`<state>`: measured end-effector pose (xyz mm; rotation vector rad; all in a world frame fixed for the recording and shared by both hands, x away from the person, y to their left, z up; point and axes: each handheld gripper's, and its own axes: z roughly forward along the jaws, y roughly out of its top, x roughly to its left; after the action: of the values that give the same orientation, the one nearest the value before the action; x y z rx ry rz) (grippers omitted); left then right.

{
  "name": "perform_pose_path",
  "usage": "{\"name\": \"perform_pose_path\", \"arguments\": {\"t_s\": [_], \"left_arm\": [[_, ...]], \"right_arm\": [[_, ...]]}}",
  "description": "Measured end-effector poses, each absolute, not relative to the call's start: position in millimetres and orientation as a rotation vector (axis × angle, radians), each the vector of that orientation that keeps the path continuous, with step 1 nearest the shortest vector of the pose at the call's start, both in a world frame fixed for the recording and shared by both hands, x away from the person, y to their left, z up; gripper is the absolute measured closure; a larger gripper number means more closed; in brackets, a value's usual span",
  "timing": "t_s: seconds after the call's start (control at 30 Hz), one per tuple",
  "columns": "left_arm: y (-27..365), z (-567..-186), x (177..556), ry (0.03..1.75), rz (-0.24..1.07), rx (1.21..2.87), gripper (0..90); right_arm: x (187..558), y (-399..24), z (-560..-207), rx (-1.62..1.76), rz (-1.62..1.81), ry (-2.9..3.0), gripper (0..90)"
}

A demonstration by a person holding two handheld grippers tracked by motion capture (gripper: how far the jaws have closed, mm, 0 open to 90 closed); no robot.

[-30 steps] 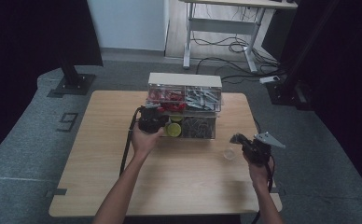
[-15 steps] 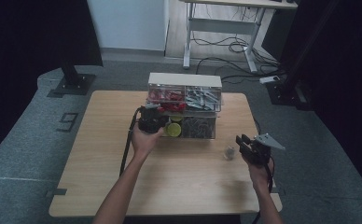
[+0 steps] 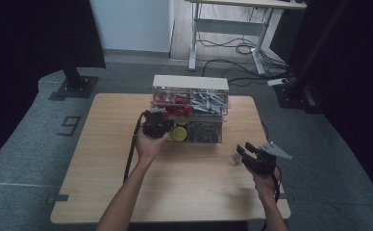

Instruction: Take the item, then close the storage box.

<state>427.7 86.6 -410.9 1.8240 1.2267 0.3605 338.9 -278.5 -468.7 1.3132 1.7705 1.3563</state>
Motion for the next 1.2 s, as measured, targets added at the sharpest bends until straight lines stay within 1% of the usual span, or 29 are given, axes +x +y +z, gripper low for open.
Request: {"name": "perform_pose_path", "arguments": {"t_s": [0.47, 0.8, 1.2], "left_arm": [[89.4, -419.3, 423.8, 1.232, 0.348, 1.817, 90.0], [89.5, -423.1, 421.8, 1.229, 0.347, 1.823, 90.0], [90.4, -432.9, 416.8, 1.239, 0.325, 1.824, 90.0]], "right_arm": [[327.7, -274.8, -473.9, 1.293, 1.369, 1.788, 55.6], [324.4, -276.4, -486.7, 1.317, 1.353, 1.805, 55.7], [320.0, -280.7, -493.4, 1.328, 1.345, 1.812, 56.1]]}}
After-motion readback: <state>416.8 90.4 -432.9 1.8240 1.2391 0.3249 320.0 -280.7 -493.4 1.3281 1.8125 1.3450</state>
